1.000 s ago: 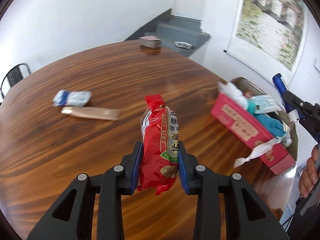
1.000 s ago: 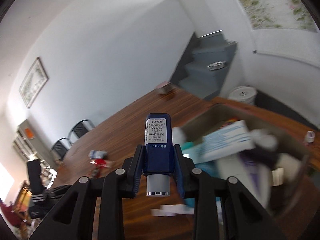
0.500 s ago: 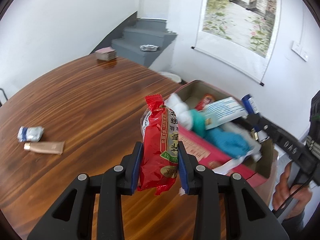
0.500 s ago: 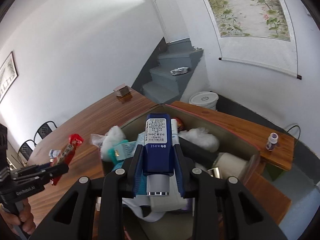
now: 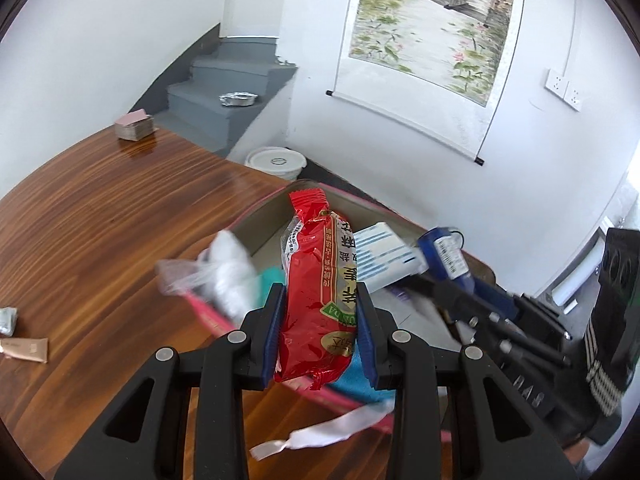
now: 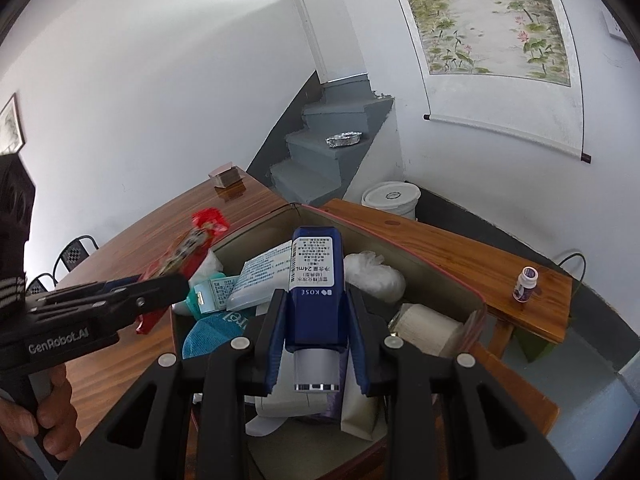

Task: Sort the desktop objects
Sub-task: 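Carry the red packet with the left gripper while the right carries the blue bottle to the tin, then open both grippers to drop the red packet and blue bottle into the pink tin, then move the left gripper to the beige cosmetic tube and close around it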

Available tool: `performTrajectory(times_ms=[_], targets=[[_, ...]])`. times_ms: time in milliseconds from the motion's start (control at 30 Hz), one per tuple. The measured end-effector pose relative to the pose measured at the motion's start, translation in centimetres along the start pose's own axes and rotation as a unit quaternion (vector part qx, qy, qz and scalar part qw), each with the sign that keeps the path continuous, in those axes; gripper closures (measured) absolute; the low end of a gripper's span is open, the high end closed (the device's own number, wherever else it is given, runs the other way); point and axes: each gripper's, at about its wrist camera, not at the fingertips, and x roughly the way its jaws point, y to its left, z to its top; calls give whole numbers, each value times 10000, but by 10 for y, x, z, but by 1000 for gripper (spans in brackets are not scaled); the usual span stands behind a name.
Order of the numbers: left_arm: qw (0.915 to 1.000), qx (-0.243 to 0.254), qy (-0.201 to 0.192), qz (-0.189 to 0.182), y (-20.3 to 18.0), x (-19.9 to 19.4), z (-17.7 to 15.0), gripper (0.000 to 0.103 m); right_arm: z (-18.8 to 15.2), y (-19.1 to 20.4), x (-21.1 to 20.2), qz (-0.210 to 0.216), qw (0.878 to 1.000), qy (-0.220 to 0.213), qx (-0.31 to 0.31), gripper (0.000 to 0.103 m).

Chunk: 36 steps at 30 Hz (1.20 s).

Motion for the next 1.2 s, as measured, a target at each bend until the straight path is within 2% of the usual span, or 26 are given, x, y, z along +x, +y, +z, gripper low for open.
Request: performTrajectory(times_ms=[133, 233, 300, 567, 833, 1000, 1200], targets=[[9999, 50, 85, -118, -6, 12, 5, 64, 0, -1, 3, 6, 10000, 29, 6, 71], [9996, -42, 118, -271, -3, 14, 4, 51, 0, -4, 4, 2, 10000, 48, 74, 70], [9997, -60, 48, -245, -1, 11, 3, 44, 1, -5, 1, -46, 9999, -17, 112, 70], [9998, -180, -128, 9, 17, -6, 0, 43, 4, 0, -7, 48, 9997, -163, 152, 70], [9977, -158, -230, 619, 46, -26, -16, 43, 4, 31, -9, 367, 9992, -170, -78, 70], [9942, -548, -191, 900, 86, -39, -28, 43, 0, 61, -6, 662, 9972, -75, -338, 62], [9848, -1093, -141, 1345, 146, -57, -47, 43, -9, 108, 4, 1065, 9910, 124, -797, 61]])
